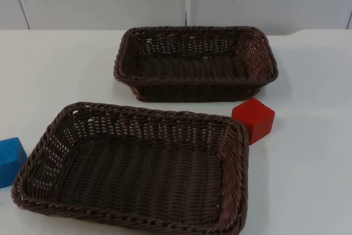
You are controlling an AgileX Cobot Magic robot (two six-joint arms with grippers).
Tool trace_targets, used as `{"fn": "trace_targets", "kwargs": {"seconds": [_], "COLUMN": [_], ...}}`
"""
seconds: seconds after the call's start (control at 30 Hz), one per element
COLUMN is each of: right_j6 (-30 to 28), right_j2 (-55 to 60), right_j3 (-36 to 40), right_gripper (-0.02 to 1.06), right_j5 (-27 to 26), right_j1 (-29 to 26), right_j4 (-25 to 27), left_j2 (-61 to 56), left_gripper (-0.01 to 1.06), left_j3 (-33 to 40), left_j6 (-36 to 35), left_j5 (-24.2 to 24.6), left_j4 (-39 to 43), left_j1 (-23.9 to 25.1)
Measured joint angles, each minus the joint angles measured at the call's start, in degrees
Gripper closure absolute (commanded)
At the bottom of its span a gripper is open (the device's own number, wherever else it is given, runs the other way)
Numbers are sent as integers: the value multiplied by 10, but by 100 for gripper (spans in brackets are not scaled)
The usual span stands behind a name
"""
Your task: Pick up one cube with the left hand and place it into the upper basket. Pick up one cube with the right hand and place it into the lower basket.
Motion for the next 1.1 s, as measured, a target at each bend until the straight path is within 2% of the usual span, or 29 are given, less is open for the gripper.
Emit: {"fn": "trace_targets", "kwargs": {"seconds": [0.2,0.37,0.8,1.1], "right_j6": [0,0,0,0], "right_j2": [0,0,0,-2], "right_j3": [0,0,0,1], "right_gripper": [3,3,3,3], "right_j5": [0,0,0,1], "right_j1": [0,0,0,0], "right_j4": [0,0,0,0], "left_j2": [107,165,265,287], "left_gripper": [0,0,0,4], "left_j3": [0,-6,-29,-35], "left_j6": [0,0,0,-17], "left_j5": [-62,-95,-129,-144], "left_j4": [-25,-41,-93,-106], "left_j1": [0,0,0,0]}}
